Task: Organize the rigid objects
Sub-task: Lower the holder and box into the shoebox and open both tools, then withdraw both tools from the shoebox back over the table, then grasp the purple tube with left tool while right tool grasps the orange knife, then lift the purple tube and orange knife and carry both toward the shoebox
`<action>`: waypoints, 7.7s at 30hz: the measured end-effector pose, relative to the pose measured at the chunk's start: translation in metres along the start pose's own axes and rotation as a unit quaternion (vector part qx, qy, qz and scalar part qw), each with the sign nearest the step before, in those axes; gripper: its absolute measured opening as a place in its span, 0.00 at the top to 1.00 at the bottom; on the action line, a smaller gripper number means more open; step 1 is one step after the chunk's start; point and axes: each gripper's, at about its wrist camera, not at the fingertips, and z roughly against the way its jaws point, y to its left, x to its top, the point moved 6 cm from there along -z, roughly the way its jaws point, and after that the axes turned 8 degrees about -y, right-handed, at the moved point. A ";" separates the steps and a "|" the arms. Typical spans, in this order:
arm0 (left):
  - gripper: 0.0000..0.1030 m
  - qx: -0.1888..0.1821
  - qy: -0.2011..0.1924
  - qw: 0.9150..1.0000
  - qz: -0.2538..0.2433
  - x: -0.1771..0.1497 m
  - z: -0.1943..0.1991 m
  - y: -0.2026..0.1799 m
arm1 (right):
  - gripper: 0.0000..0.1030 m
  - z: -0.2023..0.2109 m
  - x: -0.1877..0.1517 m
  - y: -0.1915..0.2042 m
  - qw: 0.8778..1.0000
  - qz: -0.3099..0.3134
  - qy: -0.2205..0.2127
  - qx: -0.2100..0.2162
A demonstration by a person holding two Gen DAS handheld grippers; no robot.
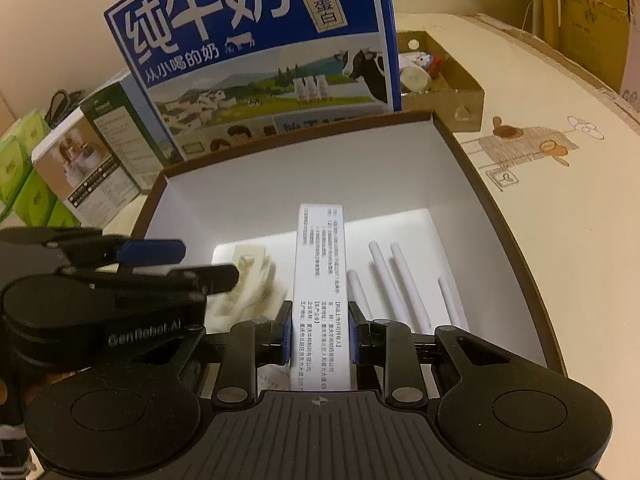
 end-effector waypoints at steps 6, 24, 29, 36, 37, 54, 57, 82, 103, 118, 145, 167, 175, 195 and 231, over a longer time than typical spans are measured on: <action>0.57 -0.007 -0.005 1.000 0.007 -0.002 0.011 0.004 | 0.76 0.006 0.009 0.001 0.999 -0.021 -0.023 0.001; 0.53 -0.053 -0.061 0.993 0.082 -0.032 0.120 0.009 | 0.32 0.100 -0.023 0.007 0.993 -0.105 -0.060 0.008; 0.52 -0.045 -0.071 0.992 0.089 -0.049 0.159 0.009 | 0.31 0.128 -0.039 0.016 0.992 -0.112 -0.064 0.001; 0.52 -0.035 -0.074 0.991 0.106 -0.075 0.204 0.017 | 0.31 0.164 -0.064 0.031 0.992 -0.108 -0.065 -0.008; 0.52 -0.034 -0.074 0.991 0.109 -0.079 0.209 0.018 | 0.31 0.169 -0.067 0.034 0.992 -0.106 -0.066 -0.008; 0.50 0.001 -0.066 0.987 0.150 -0.161 0.291 0.042 | 0.30 0.196 -0.118 0.110 0.997 -0.059 -0.027 0.040; 0.50 0.007 -0.065 0.986 0.156 -0.170 0.300 0.047 | 0.30 0.199 -0.124 0.122 0.998 -0.044 -0.024 0.043; 0.50 0.074 -0.055 0.980 0.175 -0.238 0.348 0.079 | 0.30 0.195 -0.187 0.206 0.995 0.039 0.031 0.085; 0.49 0.106 -0.032 0.978 0.177 -0.270 0.348 0.092 | 0.31 0.180 -0.222 0.239 0.990 0.081 0.064 0.100; 0.49 0.121 -0.004 0.978 0.169 -0.286 0.315 0.111 | 0.31 0.138 -0.233 0.250 0.985 0.107 0.085 0.100; 0.49 0.112 -0.015 0.993 0.023 -0.240 0.169 0.201 | 0.31 -0.009 -0.173 0.271 0.982 0.166 0.005 0.093; 0.74 0.105 -0.003 0.994 0.011 -0.246 0.132 0.214 | 0.77 -0.059 -0.175 0.291 0.969 0.224 -0.012 0.103; 0.75 0.107 0.008 0.992 0.068 -0.256 0.148 0.199 | 0.77 -0.012 -0.203 0.258 0.981 0.184 -0.008 0.063; 0.72 0.100 0.050 0.985 0.134 -0.325 0.228 0.127 | 0.69 0.082 -0.269 0.221 0.984 0.159 0.055 0.060; 0.70 0.105 0.036 0.988 0.107 -0.308 0.204 0.127 | 0.68 0.043 -0.247 0.235 0.983 0.175 0.012 0.044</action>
